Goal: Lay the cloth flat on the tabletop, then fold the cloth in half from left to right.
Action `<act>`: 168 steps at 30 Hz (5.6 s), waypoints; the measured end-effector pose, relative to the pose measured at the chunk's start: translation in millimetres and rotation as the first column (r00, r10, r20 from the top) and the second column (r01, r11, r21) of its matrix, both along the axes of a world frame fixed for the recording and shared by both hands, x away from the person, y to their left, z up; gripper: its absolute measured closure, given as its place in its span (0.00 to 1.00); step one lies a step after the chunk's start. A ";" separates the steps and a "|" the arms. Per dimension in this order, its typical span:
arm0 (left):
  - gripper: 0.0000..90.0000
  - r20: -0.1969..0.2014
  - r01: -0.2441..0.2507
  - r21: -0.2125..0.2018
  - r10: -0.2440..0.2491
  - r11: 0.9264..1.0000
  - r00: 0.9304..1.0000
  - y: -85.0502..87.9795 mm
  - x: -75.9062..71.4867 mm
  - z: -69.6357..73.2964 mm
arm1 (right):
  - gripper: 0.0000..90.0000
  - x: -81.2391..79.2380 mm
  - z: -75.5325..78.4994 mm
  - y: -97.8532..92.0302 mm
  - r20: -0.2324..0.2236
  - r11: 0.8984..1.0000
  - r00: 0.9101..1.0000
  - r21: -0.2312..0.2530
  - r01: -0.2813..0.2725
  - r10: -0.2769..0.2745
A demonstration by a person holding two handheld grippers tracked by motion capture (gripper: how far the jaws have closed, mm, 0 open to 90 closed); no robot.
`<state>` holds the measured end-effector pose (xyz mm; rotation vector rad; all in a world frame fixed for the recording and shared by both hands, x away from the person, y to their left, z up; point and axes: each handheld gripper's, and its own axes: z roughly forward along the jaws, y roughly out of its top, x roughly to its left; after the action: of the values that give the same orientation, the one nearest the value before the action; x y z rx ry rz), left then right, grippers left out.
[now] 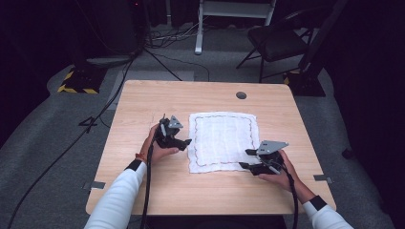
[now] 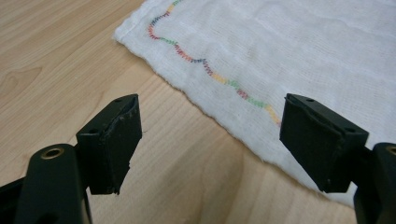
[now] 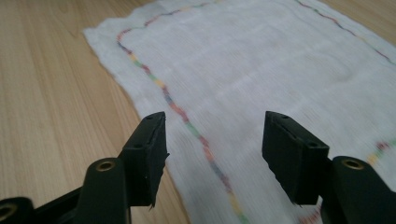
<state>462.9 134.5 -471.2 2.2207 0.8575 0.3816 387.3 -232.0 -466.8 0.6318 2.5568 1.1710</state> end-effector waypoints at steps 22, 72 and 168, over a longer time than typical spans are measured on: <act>0.20 -0.067 -0.198 -0.011 0.197 0.980 0.978 -20.3 90.4 -28.6 | 0.48 1.3 -28.3 158.3 -0.004 0.965 0.968 -0.065 -0.252 0.252; 0.95 -0.036 -0.085 -0.095 0.082 0.992 0.996 8.8 69.1 -12.3 | 0.94 -11.6 -17.2 182.6 0.056 0.968 0.969 -0.075 -0.238 0.242; 0.95 0.102 0.051 -0.016 -0.050 0.999 0.994 -174.1 96.6 27.2 | 0.94 -15.5 22.3 -11.2 0.117 0.994 0.988 -0.035 0.105 -0.100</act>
<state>559.5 -39.6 -444.0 2.1820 0.7467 0.4562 371.8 -243.2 -444.5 0.6584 2.4162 1.0856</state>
